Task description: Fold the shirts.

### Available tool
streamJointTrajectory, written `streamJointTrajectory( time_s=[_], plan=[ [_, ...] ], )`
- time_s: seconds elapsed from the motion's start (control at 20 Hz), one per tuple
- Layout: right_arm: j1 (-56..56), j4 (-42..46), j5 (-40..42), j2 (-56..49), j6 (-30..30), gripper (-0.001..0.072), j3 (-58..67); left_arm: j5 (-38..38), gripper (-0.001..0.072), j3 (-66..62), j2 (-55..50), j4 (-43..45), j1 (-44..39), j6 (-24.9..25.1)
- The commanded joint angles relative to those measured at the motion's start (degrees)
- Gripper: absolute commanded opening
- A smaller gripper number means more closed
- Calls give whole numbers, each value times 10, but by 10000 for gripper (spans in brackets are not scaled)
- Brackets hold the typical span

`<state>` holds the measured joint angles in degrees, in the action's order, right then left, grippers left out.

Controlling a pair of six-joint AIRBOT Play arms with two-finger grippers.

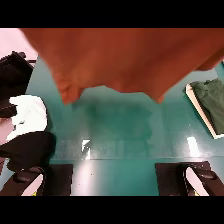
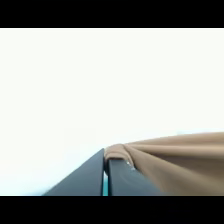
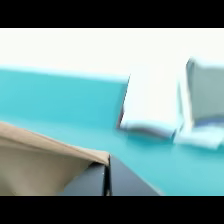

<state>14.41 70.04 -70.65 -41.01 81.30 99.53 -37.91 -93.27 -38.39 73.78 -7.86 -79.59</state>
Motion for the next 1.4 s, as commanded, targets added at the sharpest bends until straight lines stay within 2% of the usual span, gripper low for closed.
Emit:
streamJointTrajectory(
  time_s=[0.0, 0.15, 0.3, 0.5, 0.6, 0.8, 0.85, 0.9, 0.95, 1.0, 1.1, 1.2, 1.35],
  plan=[
    [16, 2, -33, -27, 1, 13, 111, 7, 26, -50, 28, 4, 0, 3],
    [16, -12, -67, -101, 1, 12, 195, -17, 26, -49, -4, 9, 0, 6],
    [1, -28, -100, -180, 6, 12, 203, -86, 26, -49, -101, 13, 0, 6],
    [-72, -3, -103, -282, 10, 13, 94, -155, 26, -42, -286, 7, 0, -5],
    [-104, 31, -102, -344, 14, 13, 40, -161, 26, -42, -382, 7, 0, -30],
    [-133, 50, -56, -461, 28, 14, 5, -169, 29, -42, -520, 9, 0, -31],
    [-133, 47, -53, -484, 28, 27, 16, -175, 181, -42, -535, 10, 0, -30],
    [-133, 40, -62, -506, 29, 262, 36, -182, 427, -42, -541, 12, 3, -30],
    [-132, 31, -77, -525, 29, 432, 59, -190, 489, -42, -540, 11, 9, -29],
    [-126, 22, -94, -538, 32, 431, 82, -206, 489, -47, -539, 10, 18, -29],
    [-115, -28, -124, -543, 31, 428, 103, -284, 489, -68, -535, 3, 52, -29],
    [-111, -47, -138, -519, 26, 428, 80, -362, 489, -59, -518, -21, 89, -29],
    [-112, -66, -129, -452, 5, 427, -23, -386, 489, 51, -454, -28, 125, -33]
  ],
)
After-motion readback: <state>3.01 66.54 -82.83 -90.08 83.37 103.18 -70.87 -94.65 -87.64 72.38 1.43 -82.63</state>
